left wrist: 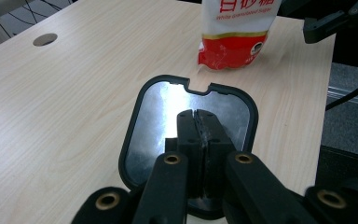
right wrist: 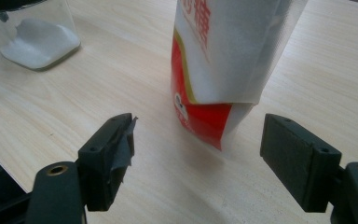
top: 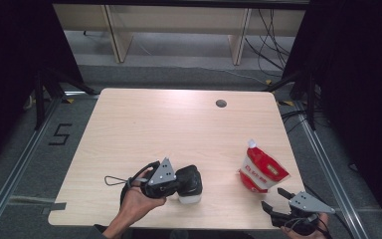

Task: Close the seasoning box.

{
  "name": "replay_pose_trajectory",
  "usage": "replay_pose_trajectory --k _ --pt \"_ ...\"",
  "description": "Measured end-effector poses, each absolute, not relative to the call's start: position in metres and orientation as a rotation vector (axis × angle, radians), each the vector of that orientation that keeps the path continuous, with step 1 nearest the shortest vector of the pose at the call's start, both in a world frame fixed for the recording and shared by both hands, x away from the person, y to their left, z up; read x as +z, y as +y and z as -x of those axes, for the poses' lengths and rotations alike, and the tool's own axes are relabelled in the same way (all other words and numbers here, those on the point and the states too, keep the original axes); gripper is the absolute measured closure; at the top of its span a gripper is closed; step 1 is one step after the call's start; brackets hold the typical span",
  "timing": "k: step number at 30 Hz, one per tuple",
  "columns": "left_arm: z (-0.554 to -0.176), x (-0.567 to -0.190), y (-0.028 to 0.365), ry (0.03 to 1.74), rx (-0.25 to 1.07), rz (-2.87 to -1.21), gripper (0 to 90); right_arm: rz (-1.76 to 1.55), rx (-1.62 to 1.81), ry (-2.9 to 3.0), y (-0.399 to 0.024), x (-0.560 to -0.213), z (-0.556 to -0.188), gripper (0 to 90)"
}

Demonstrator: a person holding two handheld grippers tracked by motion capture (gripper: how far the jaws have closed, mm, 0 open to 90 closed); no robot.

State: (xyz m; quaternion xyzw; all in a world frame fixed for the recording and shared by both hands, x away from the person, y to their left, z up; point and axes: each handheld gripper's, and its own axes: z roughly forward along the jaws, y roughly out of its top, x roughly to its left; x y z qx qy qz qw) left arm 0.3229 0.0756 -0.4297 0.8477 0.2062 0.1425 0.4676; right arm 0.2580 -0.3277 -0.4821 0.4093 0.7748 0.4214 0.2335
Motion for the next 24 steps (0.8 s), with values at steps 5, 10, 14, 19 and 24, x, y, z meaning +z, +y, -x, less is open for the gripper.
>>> replay_pose_trajectory --k 5,10,14,19,24 --pt "-0.325 -0.435 0.072 0.471 0.335 -2.113 88.0 -1.118 1.165 2.131 -0.328 -0.482 -0.258 26.4" --pt "-0.323 -0.440 0.067 0.482 0.336 -2.122 87.9 -1.123 1.161 2.133 -0.328 -0.482 -0.258 26.4" --pt "-0.323 -0.442 0.065 0.474 0.333 -2.134 87.8 -1.162 1.158 2.126 -0.327 -0.481 -0.256 26.3" --pt "-0.323 -0.441 0.067 0.491 0.314 -2.118 84.0 -1.130 1.176 2.137 -0.327 -0.482 -0.258 26.4" --pt "-0.323 -0.436 0.073 0.522 0.265 -2.066 68.9 -1.125 1.170 2.114 -0.329 -0.481 -0.258 26.4"
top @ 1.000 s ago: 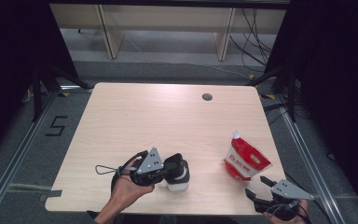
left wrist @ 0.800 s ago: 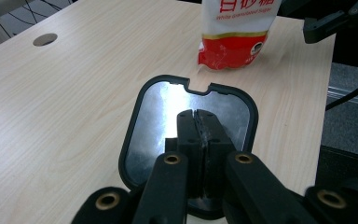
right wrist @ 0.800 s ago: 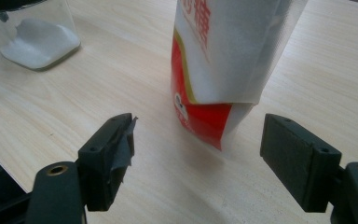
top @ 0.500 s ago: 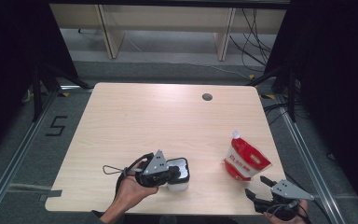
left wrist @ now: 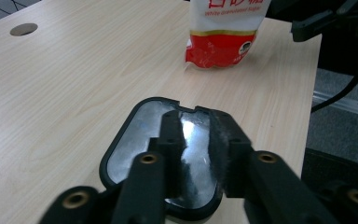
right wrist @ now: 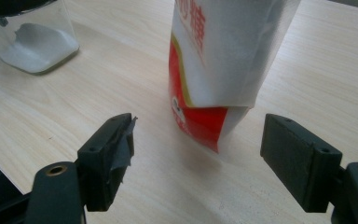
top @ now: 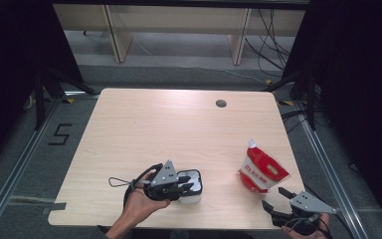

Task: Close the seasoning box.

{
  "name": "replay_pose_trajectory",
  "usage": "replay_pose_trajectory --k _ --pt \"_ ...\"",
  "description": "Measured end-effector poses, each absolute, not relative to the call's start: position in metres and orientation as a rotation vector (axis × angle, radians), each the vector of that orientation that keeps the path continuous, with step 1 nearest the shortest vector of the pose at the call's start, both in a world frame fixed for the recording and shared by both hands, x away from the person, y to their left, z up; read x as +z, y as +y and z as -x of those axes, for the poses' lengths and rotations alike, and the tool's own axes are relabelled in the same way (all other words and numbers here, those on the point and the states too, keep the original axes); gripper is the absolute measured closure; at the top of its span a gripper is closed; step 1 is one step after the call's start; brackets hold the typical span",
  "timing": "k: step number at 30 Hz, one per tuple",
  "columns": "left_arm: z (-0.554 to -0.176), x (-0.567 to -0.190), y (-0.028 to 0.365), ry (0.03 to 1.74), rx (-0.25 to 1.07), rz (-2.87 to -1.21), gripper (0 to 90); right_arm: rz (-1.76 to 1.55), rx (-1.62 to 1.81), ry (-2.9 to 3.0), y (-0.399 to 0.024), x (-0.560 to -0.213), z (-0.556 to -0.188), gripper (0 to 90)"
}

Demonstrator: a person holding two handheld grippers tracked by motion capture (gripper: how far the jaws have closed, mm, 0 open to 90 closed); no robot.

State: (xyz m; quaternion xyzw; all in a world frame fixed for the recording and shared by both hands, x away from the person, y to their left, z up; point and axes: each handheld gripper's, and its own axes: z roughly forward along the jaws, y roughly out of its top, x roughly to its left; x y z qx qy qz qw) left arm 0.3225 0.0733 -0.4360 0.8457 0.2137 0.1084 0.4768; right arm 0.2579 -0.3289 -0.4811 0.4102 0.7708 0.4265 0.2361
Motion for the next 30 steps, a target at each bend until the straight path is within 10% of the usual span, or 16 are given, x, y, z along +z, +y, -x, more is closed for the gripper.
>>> replay_pose_trajectory --k 13,30 --pt "-0.312 -0.431 0.104 0.622 0.269 -2.000 35.6 -1.099 1.163 2.122 -0.329 -0.482 -0.259 26.1" --pt "-0.301 -0.455 0.144 0.768 0.268 -1.969 30.0 -1.092 1.155 2.125 -0.328 -0.482 -0.259 26.0"
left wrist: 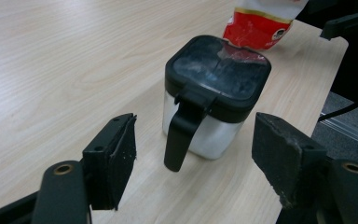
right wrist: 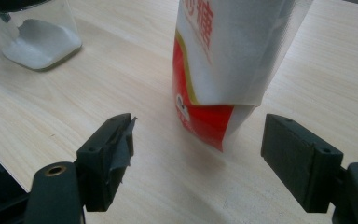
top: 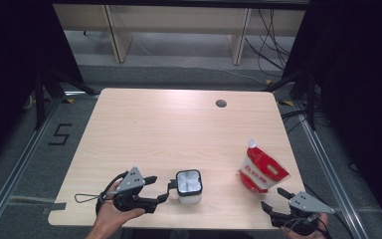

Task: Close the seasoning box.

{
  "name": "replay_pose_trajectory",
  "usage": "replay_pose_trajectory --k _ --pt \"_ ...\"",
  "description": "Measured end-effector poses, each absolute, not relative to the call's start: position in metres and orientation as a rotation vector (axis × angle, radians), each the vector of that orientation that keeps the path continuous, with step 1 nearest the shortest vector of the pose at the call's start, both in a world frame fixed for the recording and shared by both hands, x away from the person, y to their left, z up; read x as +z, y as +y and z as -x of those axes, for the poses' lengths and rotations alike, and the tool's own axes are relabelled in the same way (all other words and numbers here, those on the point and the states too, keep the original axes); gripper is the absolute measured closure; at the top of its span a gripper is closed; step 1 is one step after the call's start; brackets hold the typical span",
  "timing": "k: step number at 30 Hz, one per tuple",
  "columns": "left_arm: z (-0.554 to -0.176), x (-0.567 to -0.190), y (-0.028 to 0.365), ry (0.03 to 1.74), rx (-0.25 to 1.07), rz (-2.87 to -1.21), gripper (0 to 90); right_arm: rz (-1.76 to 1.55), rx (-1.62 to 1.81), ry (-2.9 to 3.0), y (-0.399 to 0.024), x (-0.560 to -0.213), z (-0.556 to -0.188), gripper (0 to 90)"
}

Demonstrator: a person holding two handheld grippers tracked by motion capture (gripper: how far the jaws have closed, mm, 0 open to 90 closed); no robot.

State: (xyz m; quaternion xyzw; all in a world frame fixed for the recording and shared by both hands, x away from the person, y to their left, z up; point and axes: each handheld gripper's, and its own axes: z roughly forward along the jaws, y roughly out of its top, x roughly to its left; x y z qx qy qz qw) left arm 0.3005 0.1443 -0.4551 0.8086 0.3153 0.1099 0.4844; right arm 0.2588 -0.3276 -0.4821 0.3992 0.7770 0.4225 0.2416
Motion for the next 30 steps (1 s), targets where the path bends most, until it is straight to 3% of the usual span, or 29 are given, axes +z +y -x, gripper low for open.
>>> replay_pose_trajectory --k 19,30 --pt "-0.285 -0.480 0.167 0.826 0.266 -1.970 29.8 -1.138 1.166 2.134 -0.325 -0.482 -0.257 25.9" --pt "-0.274 -0.496 0.177 0.840 0.311 -2.043 24.9 -1.090 1.156 2.151 -0.327 -0.483 -0.259 24.3"
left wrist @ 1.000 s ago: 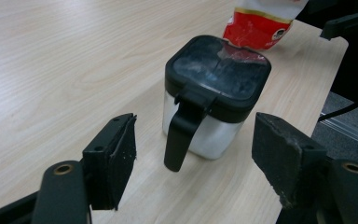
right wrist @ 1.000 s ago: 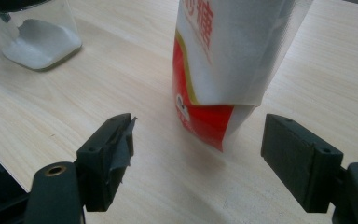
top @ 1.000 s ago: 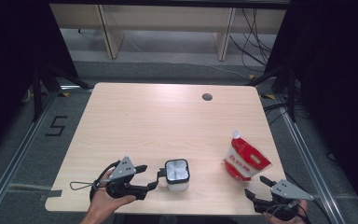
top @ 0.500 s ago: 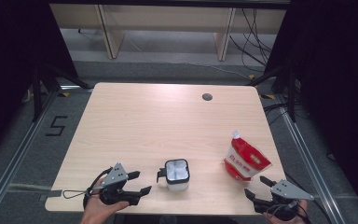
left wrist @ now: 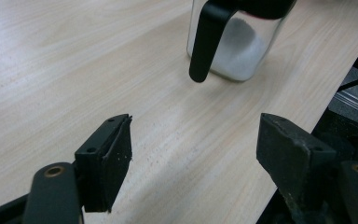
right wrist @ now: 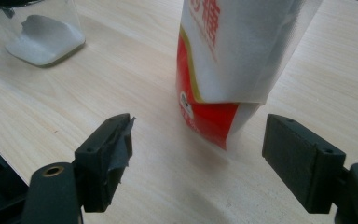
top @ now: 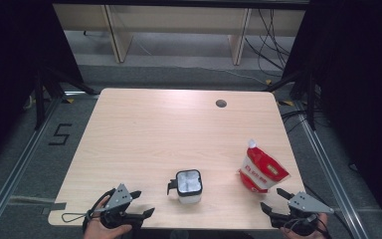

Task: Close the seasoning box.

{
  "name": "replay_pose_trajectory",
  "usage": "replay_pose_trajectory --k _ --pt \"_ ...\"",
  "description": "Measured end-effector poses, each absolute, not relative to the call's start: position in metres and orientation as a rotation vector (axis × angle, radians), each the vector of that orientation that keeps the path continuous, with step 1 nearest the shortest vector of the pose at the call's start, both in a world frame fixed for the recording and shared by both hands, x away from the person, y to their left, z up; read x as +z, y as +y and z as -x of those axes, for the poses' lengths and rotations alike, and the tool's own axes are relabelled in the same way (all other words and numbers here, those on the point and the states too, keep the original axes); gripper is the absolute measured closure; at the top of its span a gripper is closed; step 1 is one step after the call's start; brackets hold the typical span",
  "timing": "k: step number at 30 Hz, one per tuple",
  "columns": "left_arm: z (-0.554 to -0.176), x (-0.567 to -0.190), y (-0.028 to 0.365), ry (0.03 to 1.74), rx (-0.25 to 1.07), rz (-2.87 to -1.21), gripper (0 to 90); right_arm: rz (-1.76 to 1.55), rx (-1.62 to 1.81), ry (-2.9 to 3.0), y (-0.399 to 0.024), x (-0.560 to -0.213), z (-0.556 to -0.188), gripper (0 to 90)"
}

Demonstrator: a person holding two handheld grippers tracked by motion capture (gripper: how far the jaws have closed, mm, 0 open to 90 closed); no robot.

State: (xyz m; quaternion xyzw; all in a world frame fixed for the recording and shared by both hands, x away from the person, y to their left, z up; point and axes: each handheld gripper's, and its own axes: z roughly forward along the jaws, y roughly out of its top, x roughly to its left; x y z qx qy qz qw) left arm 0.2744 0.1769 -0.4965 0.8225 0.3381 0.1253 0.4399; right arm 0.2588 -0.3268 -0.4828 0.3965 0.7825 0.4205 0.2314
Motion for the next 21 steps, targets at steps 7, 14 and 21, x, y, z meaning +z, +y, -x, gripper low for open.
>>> replay_pose_trajectory --k 7,14,21 --pt "-0.2658 -0.5010 0.1783 0.879 0.299 -2.025 23.0 -1.178 1.154 2.162 -0.3234 -0.4843 -0.2553 20.9" --pt "-0.2650 -0.5045 0.1777 0.879 0.298 -2.056 18.9 -1.129 1.132 2.178 -0.3255 -0.4853 -0.2559 19.7" --pt "-0.2654 -0.5047 0.1795 0.839 0.309 -2.108 18.8 -1.103 1.123 2.194 -0.3249 -0.4859 -0.2570 18.8"
